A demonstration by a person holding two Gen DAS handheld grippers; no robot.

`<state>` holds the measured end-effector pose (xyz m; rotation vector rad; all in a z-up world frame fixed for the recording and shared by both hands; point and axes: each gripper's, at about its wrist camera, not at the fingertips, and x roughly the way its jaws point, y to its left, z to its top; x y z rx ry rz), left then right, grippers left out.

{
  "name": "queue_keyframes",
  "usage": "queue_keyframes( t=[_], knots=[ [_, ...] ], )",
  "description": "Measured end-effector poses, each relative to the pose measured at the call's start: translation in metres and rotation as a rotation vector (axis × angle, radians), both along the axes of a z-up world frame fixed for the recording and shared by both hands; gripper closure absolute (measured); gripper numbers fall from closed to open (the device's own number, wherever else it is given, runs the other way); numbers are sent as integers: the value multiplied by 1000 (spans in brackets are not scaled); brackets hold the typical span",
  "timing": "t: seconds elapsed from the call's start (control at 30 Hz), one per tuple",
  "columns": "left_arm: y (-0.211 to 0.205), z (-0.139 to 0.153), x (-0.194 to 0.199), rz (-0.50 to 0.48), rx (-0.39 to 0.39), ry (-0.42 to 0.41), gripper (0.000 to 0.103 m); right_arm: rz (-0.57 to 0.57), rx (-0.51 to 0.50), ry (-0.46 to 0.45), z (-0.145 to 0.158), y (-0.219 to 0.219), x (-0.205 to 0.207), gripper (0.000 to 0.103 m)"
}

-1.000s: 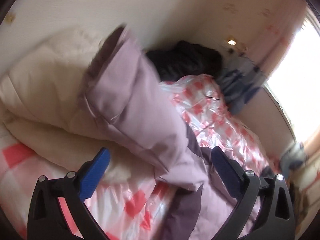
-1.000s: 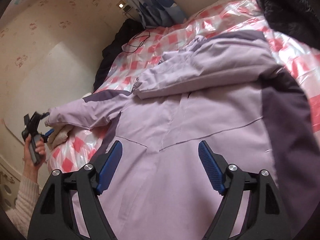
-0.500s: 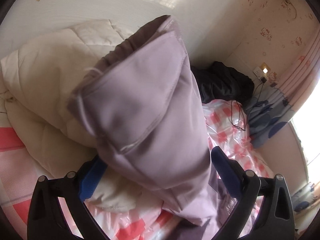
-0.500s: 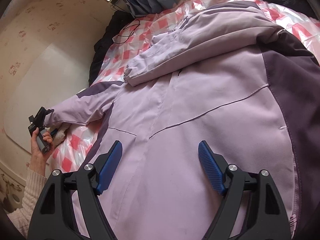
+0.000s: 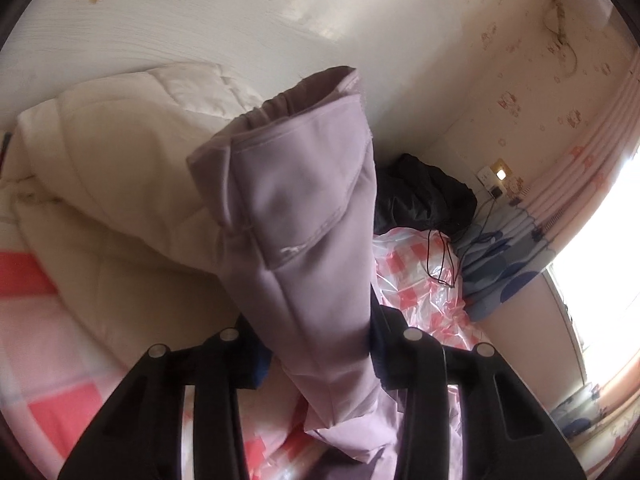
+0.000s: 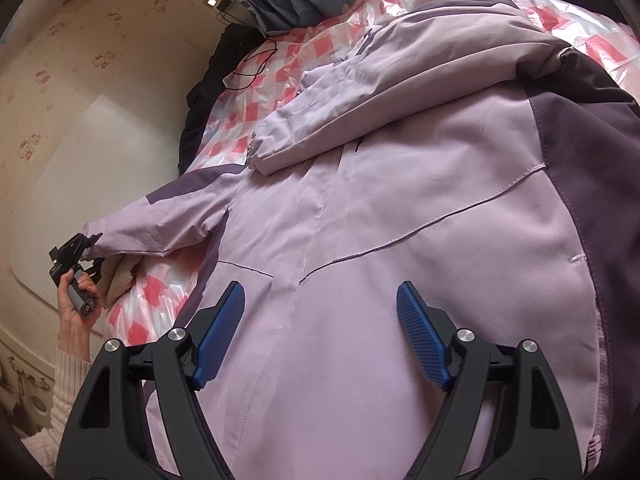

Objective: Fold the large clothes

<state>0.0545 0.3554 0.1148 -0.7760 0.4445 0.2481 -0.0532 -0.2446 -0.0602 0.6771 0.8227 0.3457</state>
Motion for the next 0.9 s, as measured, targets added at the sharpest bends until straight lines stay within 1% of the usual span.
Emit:
queue_keyframes(
  t=[0.07, 0.13, 0.17, 0.2, 0.3, 0.37, 0.47, 0.57, 0.67, 0.7, 0.73, 0.8, 0.9],
  knots=[
    [-8, 0, 3, -1, 23, 2, 64, 2, 7, -1, 0, 0, 0, 28],
    [-17, 3, 0, -18, 32, -19, 64, 5, 14, -1, 1, 0, 0, 28],
    [-23, 7, 0, -29, 52, -27, 69, 6, 19, -2, 1, 1, 1, 28],
    [-32, 14, 1, -55, 85, -44, 77, 8, 26, -3, 2, 1, 1, 28],
    [-53, 33, 8, -122, 117, -88, 83, 8, 46, -4, 1, 0, 1, 28],
    [-63, 46, 18, -159, 102, -112, 85, 7, 58, -1, 1, -2, 1, 28],
    [-74, 67, 34, -186, 76, -155, 87, -5, 93, -2, 1, -7, 1, 28],
    [-92, 89, 45, -247, 51, -211, 88, -21, 116, 1, 0, -11, 0, 28],
    [-137, 116, 54, -352, 73, -275, 88, -36, 125, 0, 1, -14, 1, 28],
    [-149, 121, 57, -378, 75, -285, 88, -39, 125, -2, 2, -15, 0, 28],
    [-171, 128, 61, -419, 81, -296, 88, -45, 125, -5, 4, -17, 0, 28],
    [-206, 132, 66, -481, 90, -308, 88, -63, 116, -10, 8, -20, -2, 28],
    [-264, 129, 74, -591, 83, -314, 88, -87, 113, -14, 12, -26, -4, 28]
  ],
)
